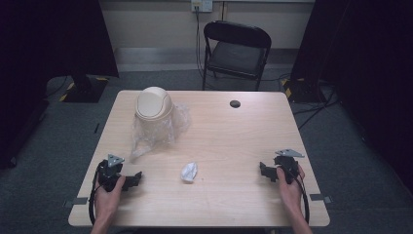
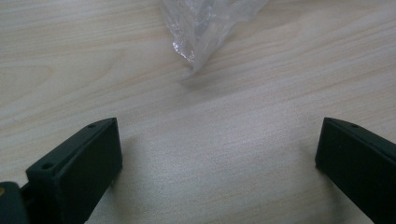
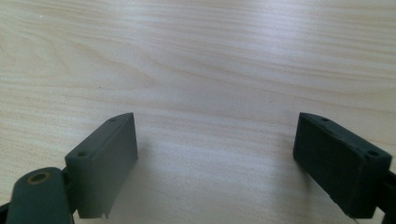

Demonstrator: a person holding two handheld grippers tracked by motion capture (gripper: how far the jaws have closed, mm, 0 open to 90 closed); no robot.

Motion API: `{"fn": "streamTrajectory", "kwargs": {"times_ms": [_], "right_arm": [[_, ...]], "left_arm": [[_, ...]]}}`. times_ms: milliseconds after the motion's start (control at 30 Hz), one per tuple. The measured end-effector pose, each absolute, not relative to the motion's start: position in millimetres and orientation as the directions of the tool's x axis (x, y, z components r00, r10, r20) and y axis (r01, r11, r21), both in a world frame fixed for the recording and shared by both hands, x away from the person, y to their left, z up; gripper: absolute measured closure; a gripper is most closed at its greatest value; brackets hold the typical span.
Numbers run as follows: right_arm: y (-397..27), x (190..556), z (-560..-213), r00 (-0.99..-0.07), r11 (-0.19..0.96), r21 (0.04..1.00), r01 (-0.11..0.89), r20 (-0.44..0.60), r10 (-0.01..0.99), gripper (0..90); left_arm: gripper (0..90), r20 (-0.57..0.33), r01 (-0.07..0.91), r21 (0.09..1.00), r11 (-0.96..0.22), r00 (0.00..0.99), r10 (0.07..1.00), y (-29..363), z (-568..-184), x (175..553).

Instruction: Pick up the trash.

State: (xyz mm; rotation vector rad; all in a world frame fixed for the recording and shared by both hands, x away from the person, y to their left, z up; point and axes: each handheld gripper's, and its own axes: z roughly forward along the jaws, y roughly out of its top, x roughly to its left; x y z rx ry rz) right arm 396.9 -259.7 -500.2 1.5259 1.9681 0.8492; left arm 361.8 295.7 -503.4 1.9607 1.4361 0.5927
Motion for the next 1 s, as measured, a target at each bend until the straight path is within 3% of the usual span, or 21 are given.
{"fn": "streamTrajectory", "kwargs": {"times_ms": [200, 233, 333, 700, 833, 1000], "right_arm": [[-259.7, 396.9, -500.2, -0.243, 0.175, 0.735, 0.655, -0.015, 0.970, 12.9], [-259.7, 396.9, -500.2, -0.243, 0.175, 0.735, 0.655, -0.015, 0.970, 12.9], [-260.1, 397.3, -500.3, -0.246, 0.179, 0.736, 0.653, -0.016, 0.969, 12.8], [-260.2, 397.2, -500.3, -0.248, 0.179, 0.736, 0.654, -0.015, 0.969, 12.8], [-260.3, 397.5, -500.3, -0.248, 0.180, 0.736, 0.653, -0.017, 0.969, 12.7], [-260.3, 397.5, -500.3, -0.248, 0.180, 0.736, 0.653, -0.017, 0.969, 12.7]], "left_arm": [[3.6, -0.015, 0.667, 0.719, -0.193, 0.293, 0.956, 296.3, -503.1, 360.9], [7.1, -0.011, 0.675, 0.718, -0.169, 0.255, 0.967, 294.9, -501.0, 360.0], [15.8, -0.001, 0.663, 0.724, -0.190, 0.276, 0.961, 294.5, -500.1, 357.5], [16.7, -0.101, 0.644, 0.755, -0.122, 0.297, 0.949, 303.8, -489.3, 350.9], [18.7, -0.072, 0.622, 0.769, -0.145, 0.310, 0.948, 304.4, -481.8, 349.5], [19.6, -0.098, 0.602, 0.787, -0.137, 0.342, 0.935, 306.6, -472.9, 351.3]]}}
